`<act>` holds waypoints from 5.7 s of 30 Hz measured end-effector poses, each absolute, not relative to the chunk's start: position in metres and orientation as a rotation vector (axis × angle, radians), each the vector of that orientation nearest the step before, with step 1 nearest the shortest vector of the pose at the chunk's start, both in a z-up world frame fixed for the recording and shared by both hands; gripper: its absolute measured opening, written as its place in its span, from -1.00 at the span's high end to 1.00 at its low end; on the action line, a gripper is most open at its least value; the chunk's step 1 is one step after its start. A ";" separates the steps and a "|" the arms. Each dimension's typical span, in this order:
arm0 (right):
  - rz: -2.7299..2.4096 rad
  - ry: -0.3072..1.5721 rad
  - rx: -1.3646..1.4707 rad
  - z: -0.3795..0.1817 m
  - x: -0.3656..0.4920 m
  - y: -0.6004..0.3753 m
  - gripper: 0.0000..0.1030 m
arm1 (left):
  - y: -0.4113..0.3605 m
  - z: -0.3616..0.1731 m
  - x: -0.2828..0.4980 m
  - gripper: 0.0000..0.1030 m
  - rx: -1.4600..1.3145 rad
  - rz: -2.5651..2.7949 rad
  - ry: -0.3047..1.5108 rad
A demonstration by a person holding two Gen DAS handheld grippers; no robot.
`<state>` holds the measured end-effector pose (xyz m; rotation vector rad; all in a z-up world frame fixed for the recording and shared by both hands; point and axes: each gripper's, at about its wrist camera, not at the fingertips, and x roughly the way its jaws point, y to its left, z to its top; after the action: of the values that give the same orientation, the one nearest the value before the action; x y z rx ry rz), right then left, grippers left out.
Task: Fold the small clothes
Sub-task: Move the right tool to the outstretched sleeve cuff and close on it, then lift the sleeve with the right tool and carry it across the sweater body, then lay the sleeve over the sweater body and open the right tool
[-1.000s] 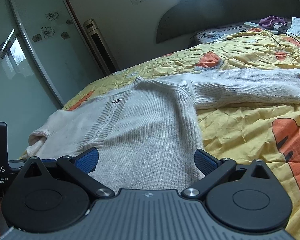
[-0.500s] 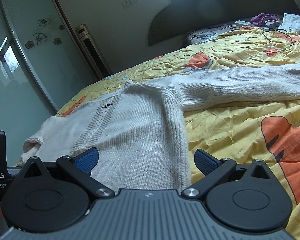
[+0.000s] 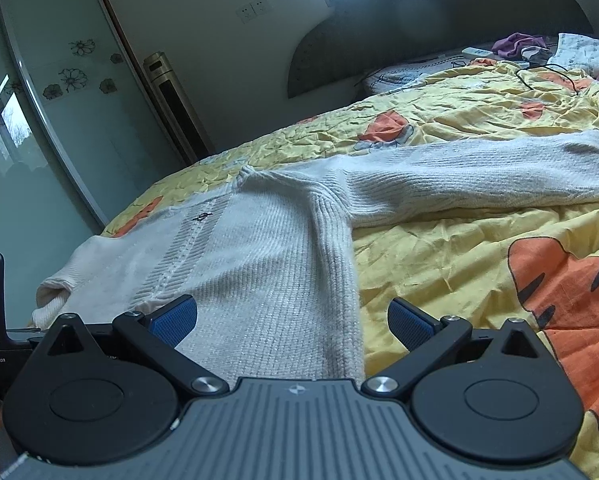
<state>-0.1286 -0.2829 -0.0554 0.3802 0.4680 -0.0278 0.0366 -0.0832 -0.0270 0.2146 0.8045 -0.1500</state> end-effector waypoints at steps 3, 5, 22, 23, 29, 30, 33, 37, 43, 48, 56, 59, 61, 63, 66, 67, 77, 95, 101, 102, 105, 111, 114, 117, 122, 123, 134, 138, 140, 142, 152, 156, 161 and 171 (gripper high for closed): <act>-0.035 0.465 0.384 -0.056 -0.129 -0.286 -1.00 | -0.083 -0.028 0.038 -1.00 0.212 -0.150 0.807; -0.040 0.462 0.389 -0.056 -0.128 -0.288 -1.00 | -0.083 -0.028 0.038 -1.00 0.211 -0.151 0.806; -0.261 0.365 0.481 -0.056 -0.130 -0.382 -1.00 | -0.093 -0.030 0.037 -1.00 0.223 -0.181 0.786; -0.285 0.355 0.511 -0.058 -0.129 -0.396 -1.00 | -0.094 -0.030 0.037 -1.00 0.223 -0.181 0.787; -0.333 0.335 0.744 -0.077 -0.127 -0.462 -0.89 | -0.099 -0.031 0.038 -1.00 0.238 -0.186 0.785; -0.321 0.322 0.786 -0.082 -0.129 -0.469 -0.87 | -0.100 -0.031 0.038 -1.00 0.240 -0.187 0.786; -0.300 0.266 0.831 -0.089 -0.131 -0.481 -0.79 | -0.102 -0.029 0.038 -1.00 0.240 -0.199 0.796; -0.318 0.209 0.845 -0.091 -0.126 -0.496 -0.73 | -0.107 -0.023 0.032 -1.00 0.248 -0.234 0.779; -0.368 0.097 0.944 -0.095 -0.115 -0.530 -0.49 | -0.116 -0.024 0.028 -1.00 0.303 -0.237 0.760; -0.422 0.057 1.040 -0.097 -0.101 -0.561 -0.10 | -0.118 -0.026 0.031 -1.00 0.305 -0.237 0.770; -0.441 0.142 1.081 -0.105 -0.087 -0.587 0.78 | -0.114 -0.026 0.041 -1.00 0.324 -0.213 0.778; -0.460 0.157 0.970 -0.083 -0.085 -0.586 0.79 | -0.108 -0.021 0.046 -1.00 0.322 -0.193 0.764; -0.472 0.131 0.912 -0.067 -0.086 -0.588 0.79 | -0.102 -0.017 0.051 -1.00 0.316 -0.175 0.748; -0.491 0.128 0.828 -0.050 -0.084 -0.584 0.79 | -0.097 -0.015 0.056 -1.00 0.309 -0.156 0.743; -0.510 0.204 0.653 -0.033 -0.068 -0.561 0.78 | -0.088 -0.015 0.066 -1.00 0.297 -0.132 0.749; -0.500 0.221 0.611 -0.029 -0.063 -0.552 0.78 | -0.086 -0.016 0.068 -1.00 0.292 -0.127 0.751; -0.254 0.352 0.309 -0.007 -0.003 -0.432 0.77 | -0.063 -0.027 0.078 -1.00 0.292 -0.050 0.747; -0.119 0.524 0.388 -0.045 0.034 -0.394 0.11 | -0.050 -0.030 0.084 -1.00 0.320 -0.085 0.736; -0.133 0.502 0.481 -0.038 0.024 -0.399 0.75 | -0.048 -0.029 0.090 -1.00 0.356 -0.077 0.671; -0.149 0.499 0.455 -0.035 0.024 -0.395 0.75 | -0.047 -0.028 0.090 -1.00 0.352 -0.079 0.654; -0.154 0.479 0.378 -0.023 0.025 -0.378 0.75 | -0.045 -0.029 0.088 -1.00 0.359 -0.073 0.594; -0.159 0.394 0.243 0.007 0.032 -0.342 0.75 | -0.035 -0.041 0.098 -1.00 0.314 -0.072 0.605; -0.151 0.373 0.229 0.019 0.040 -0.330 0.75 | -0.026 -0.044 0.104 -1.00 0.248 -0.088 0.637; -0.125 0.364 0.229 0.027 0.048 -0.316 0.75 | -0.020 -0.048 0.109 -1.00 0.202 -0.097 0.670; -0.080 0.364 0.197 0.030 0.062 -0.287 0.75 | -0.017 -0.052 0.111 -1.00 0.168 -0.103 0.688; -0.074 0.367 0.193 0.030 0.065 -0.283 0.75 | -0.017 -0.052 0.111 -1.00 0.169 -0.102 0.687; 0.030 0.361 0.146 0.043 0.097 -0.220 0.75 | -0.016 -0.053 0.111 -1.00 0.157 -0.104 0.690; 0.091 0.373 0.123 0.040 0.112 -0.191 0.75 | -0.016 -0.053 0.112 -1.00 0.155 -0.105 0.691; 0.122 0.382 0.117 0.036 0.119 -0.177 0.75 | -0.016 -0.053 0.112 -1.00 0.152 -0.105 0.692; 0.149 0.394 0.106 0.031 0.126 -0.164 0.75 | -0.016 -0.053 0.112 -1.00 0.151 -0.106 0.693; 0.242 0.489 0.048 0.003 0.152 -0.121 0.75 | -0.016 -0.053 0.112 -1.00 0.148 -0.105 0.693; 0.271 0.484 -0.003 0.002 0.156 -0.106 0.75 | -0.016 -0.054 0.112 -1.00 0.148 -0.105 0.694; 0.334 0.566 -0.121 -0.011 0.172 -0.083 0.72 | -0.015 -0.053 0.112 -1.00 0.148 -0.105 0.694; 0.394 0.657 -0.063 -0.013 0.180 -0.088 0.19 | -0.018 -0.054 0.110 -1.00 0.146 -0.106 0.695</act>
<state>0.1796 -0.0879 -0.0134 -0.0625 0.6569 0.3942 0.1098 -0.0181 -0.0541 0.1463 0.6949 -0.1062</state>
